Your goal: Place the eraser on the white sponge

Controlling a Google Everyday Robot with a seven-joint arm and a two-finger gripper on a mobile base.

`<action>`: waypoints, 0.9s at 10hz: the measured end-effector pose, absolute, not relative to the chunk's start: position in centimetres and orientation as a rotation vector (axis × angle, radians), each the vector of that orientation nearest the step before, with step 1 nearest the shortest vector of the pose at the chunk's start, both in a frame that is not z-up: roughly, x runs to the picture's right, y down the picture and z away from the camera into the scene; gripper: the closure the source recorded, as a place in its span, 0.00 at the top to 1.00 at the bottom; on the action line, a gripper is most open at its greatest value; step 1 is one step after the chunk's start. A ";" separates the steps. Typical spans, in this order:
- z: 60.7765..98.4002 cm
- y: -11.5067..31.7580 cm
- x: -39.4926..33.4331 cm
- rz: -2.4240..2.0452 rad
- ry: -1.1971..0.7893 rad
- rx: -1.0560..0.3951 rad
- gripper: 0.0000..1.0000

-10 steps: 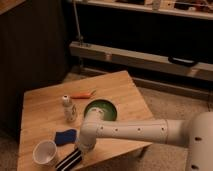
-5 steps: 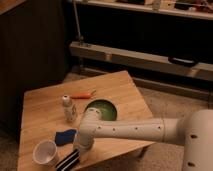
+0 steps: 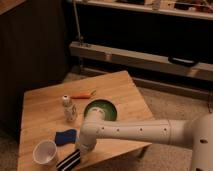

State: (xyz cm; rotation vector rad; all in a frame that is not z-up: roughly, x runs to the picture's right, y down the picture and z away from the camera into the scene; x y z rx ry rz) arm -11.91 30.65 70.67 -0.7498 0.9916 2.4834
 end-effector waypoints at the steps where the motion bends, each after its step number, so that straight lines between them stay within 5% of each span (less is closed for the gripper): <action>1: 69.6 29.9 -11.2 2.494 0.980 -0.752 0.00; 4: 67.8 28.0 -9.0 2.535 0.971 -0.735 0.00; 9: 70.7 25.9 -10.2 2.575 1.003 -0.709 0.00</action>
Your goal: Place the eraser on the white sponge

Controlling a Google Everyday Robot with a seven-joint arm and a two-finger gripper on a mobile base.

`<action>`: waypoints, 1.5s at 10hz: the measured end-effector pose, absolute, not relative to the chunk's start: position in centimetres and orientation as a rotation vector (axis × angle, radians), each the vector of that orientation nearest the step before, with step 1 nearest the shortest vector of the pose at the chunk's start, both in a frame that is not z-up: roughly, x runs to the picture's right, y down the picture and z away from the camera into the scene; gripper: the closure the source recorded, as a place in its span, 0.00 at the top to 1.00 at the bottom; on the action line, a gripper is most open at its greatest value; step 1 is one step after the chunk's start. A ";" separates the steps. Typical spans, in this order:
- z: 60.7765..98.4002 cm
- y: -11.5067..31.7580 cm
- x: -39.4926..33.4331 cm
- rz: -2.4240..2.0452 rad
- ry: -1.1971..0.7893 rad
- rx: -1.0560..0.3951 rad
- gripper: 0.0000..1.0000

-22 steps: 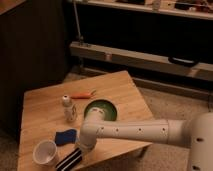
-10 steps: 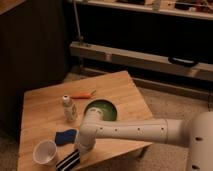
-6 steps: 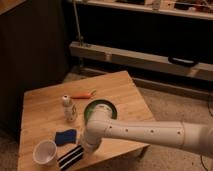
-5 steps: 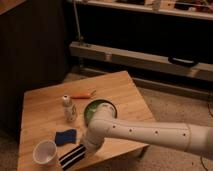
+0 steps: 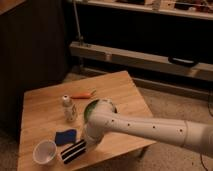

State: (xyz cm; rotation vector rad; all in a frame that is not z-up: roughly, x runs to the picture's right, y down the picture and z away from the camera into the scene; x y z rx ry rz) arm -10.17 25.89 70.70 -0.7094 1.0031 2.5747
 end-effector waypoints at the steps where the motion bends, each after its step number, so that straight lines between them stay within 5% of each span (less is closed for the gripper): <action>1: 71.3 24.8 -10.9 2.590 1.001 -0.708 0.00; 13: 75.3 23.5 -18.7 2.553 1.006 -0.769 0.01; 15: 75.4 23.8 -18.4 2.569 1.016 -0.772 0.21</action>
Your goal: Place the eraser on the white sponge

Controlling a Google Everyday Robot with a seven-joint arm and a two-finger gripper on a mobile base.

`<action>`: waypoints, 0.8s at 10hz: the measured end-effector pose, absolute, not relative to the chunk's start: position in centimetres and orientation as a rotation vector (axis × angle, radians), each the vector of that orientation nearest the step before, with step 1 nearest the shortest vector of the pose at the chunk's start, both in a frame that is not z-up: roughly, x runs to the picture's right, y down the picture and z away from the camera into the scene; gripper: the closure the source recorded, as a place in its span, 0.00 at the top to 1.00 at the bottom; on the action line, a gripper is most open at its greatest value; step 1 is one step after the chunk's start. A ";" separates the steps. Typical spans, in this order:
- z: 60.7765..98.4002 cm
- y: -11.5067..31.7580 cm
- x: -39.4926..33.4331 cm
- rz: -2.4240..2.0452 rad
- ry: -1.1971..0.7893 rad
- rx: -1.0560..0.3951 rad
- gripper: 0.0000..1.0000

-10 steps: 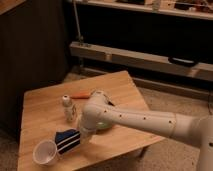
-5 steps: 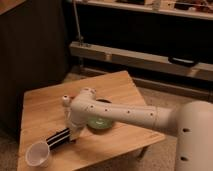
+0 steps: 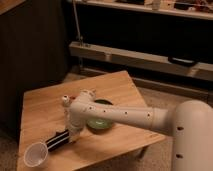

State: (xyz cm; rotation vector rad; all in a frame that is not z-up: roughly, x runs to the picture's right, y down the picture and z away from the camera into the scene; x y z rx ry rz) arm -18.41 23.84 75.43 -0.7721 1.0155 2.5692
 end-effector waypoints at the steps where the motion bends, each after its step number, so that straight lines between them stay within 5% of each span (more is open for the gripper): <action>1: 75.4 23.9 -18.5 2.574 1.017 -0.772 0.31; 5: 75.6 23.8 -18.7 2.587 1.027 -0.759 0.74; 8: 75.3 23.3 -18.5 2.606 1.020 -0.748 0.80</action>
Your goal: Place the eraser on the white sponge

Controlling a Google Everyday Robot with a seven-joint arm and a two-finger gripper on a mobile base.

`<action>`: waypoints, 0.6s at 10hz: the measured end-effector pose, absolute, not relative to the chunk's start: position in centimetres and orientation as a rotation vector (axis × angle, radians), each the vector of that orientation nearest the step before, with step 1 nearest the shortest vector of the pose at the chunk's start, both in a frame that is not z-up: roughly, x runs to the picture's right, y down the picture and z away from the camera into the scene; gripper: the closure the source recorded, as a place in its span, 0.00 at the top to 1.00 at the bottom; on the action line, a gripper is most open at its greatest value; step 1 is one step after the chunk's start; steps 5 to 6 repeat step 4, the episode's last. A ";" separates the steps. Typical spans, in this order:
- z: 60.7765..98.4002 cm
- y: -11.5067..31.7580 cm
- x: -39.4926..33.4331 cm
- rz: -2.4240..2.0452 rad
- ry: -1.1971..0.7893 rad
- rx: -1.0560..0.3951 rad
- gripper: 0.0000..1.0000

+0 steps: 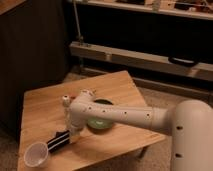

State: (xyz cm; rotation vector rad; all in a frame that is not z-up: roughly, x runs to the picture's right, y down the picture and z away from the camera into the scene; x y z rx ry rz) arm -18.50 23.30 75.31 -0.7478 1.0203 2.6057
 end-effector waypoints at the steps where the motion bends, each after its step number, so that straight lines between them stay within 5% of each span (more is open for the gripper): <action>1: 75.3 23.2 -18.4 2.611 1.020 -0.748 0.80; 6: 75.3 23.3 -18.5 2.608 1.019 -0.749 0.80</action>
